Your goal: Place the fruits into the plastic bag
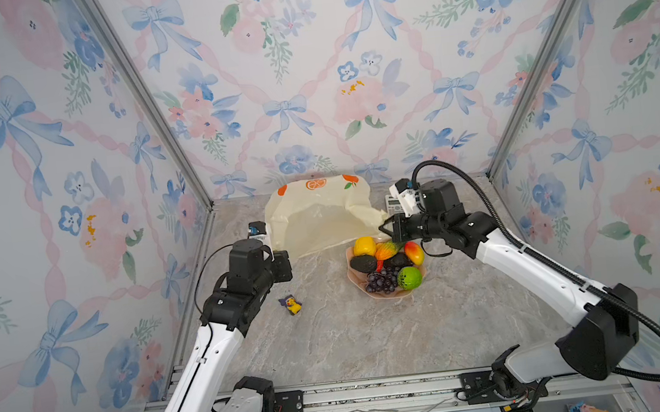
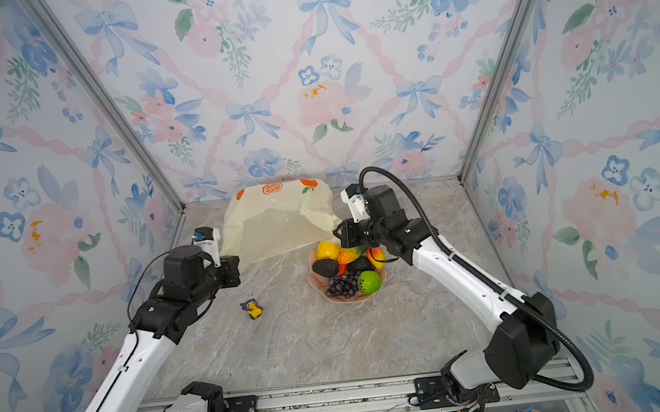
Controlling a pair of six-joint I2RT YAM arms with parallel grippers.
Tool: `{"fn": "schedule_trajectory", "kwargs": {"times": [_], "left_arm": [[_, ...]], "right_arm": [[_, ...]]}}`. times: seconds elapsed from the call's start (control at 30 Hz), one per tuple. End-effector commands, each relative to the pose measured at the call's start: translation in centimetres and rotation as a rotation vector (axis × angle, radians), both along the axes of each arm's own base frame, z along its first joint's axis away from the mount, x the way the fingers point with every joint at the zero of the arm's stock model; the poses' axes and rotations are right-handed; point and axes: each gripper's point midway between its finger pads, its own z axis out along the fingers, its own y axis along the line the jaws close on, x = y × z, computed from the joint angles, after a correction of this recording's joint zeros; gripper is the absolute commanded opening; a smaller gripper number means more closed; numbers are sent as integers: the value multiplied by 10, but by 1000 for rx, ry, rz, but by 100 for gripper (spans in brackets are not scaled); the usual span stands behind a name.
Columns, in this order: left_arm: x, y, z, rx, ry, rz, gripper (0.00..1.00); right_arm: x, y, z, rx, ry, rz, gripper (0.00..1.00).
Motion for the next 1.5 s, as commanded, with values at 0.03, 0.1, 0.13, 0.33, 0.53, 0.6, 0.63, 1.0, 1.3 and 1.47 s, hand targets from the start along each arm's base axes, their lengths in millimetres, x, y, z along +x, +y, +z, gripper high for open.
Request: {"fn": "schedule_trajectory", "kwargs": {"times": [0.03,0.1,0.13,0.33,0.53,0.6,0.63,1.0,1.3,1.47], "left_arm": [[-5,-4,37,-75,-82,-18,0],[-5,-2,36,-61,-80,-12,0],[-6,-1,34,-53,-77,-9,0],[-4,11,49,-30,-113,25,0],[11,22,119,-5,-243,62,0],[9,23,149,-2,-306,66,0],[7,24,164,0,-339,65,0],[-6,13,81,-33,-285,6,0],[9,-18,-41,-121,-94,-50,0],[13,-32,-61,-127,-54,-79,0]], "right_arm": [[0,12,41,57,-64,56,0],[7,19,39,64,-62,68,0],[11,23,36,67,-56,73,0],[35,56,31,122,-32,121,0],[51,102,88,187,-158,191,0],[49,111,119,235,-219,222,0],[47,114,134,260,-250,236,0],[89,91,36,262,-124,157,0],[132,67,-93,168,132,93,0],[143,52,-117,154,177,61,0]]}}
